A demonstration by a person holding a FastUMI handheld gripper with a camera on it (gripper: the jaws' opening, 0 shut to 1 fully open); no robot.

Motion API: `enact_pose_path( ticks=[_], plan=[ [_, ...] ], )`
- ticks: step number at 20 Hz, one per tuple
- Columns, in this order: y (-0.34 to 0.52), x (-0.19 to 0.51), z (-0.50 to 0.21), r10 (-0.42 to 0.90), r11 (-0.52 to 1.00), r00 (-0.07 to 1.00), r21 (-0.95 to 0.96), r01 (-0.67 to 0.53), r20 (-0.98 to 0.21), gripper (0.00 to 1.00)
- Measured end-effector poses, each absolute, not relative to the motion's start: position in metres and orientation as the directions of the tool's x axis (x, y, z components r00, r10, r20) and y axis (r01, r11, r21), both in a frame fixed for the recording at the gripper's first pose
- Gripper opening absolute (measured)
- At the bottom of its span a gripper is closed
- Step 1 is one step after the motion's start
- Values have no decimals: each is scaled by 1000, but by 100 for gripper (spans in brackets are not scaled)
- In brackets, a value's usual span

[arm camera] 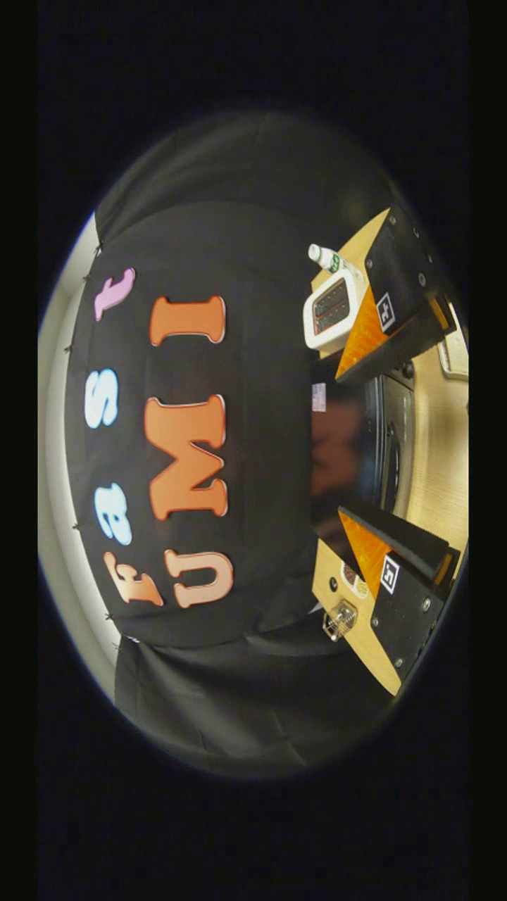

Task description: Open the toaster oven, put the food inside, and close the toaster oven door.

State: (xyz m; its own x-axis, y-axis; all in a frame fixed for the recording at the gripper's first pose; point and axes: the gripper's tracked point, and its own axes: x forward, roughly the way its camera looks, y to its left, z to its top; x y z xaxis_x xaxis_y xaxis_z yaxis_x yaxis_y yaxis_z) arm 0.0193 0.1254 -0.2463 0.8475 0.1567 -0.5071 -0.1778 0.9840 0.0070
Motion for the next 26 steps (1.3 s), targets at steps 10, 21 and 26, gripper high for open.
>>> enact_pose_path(
  ticks=[10, 21, 26],
  plan=[
    [155, 28, -332, 87, 987, 742, -46, -157, -665, 98],
    [154, -38, -337, 102, 973, 735, -88, -215, -671, 92],
    [148, -102, -370, 151, 959, 549, -12, -282, -822, 92]
  ],
)
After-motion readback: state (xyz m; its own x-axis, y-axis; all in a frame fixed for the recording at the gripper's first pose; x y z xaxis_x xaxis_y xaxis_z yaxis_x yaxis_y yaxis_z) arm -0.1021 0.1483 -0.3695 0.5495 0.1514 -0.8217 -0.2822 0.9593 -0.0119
